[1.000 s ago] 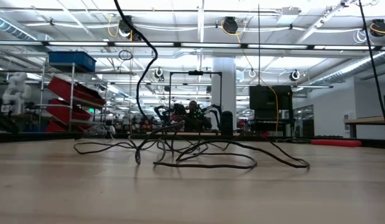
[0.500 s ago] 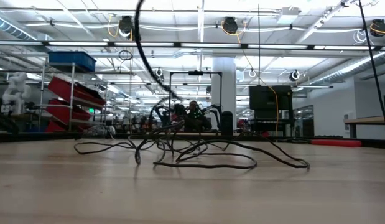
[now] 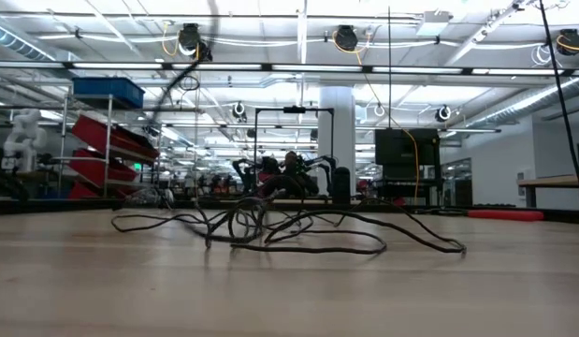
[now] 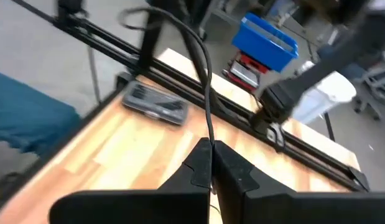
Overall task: Coil cords
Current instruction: Uncoil the black cable wire from the spool
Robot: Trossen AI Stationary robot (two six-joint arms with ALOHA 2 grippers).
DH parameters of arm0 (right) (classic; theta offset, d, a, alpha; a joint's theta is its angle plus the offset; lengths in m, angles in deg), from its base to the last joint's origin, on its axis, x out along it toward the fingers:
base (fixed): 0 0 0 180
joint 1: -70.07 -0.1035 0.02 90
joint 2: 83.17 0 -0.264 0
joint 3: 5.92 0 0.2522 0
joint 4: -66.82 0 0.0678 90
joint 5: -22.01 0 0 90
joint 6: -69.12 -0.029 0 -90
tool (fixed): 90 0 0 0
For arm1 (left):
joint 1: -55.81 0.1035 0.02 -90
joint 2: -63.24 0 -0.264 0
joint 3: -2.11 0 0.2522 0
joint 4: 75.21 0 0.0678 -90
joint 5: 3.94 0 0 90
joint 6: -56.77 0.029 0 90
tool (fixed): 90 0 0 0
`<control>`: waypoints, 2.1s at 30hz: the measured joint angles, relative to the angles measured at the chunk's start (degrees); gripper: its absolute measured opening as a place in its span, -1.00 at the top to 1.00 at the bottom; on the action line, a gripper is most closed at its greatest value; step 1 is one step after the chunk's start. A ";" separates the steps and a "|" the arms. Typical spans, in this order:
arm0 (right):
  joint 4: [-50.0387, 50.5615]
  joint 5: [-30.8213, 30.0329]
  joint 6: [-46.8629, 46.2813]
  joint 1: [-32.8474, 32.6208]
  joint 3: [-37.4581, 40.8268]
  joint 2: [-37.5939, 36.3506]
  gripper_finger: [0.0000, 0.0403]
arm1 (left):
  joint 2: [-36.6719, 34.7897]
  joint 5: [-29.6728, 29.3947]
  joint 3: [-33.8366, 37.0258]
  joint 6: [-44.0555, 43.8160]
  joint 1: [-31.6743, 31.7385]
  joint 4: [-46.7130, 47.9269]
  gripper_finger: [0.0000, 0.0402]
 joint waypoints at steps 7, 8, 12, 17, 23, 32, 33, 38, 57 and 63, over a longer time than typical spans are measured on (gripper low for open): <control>0.35 -7.54 -1.51 3.30 0.00 0.45 1.00 | 2.91 0.07 0.00 -0.18 0.00 -0.54 1.00; 0.35 -8.77 -1.38 3.49 0.00 0.45 1.00 | 3.30 0.08 0.00 -0.38 0.00 -0.48 1.00; -0.94 -12.95 1.15 3.75 0.00 0.45 1.00 | 4.99 0.11 0.00 -0.70 0.00 -0.58 1.00; -5.04 -16.76 6.49 3.30 0.00 0.13 1.00 | 7.39 0.05 0.00 -4.11 0.35 -0.54 1.00; -9.10 -16.82 11.28 1.35 0.00 -2.20 1.00 | 9.38 -1.67 0.00 -9.31 1.57 0.22 1.00; -12.20 -16.79 18.17 -4.31 0.00 -6.23 1.00 | 9.68 -3.96 0.00 -17.10 1.77 3.89 1.00; -12.97 -16.79 18.86 -4.99 0.00 -6.37 1.00 | 9.68 -4.07 0.00 -17.69 1.79 4.15 1.00; -13.46 -16.76 22.34 -8.15 0.00 -6.79 1.00 | 9.70 -5.95 0.00 -18.67 1.77 6.72 1.00; -19.00 -27.10 29.55 -19.74 0.02 -7.03 1.00 | 5.64 -13.61 0.00 -18.02 1.77 17.82 1.00; -18.02 -31.02 27.64 -20.73 0.02 -7.03 1.00 | 0.18 -14.08 0.00 -15.04 1.27 15.75 1.00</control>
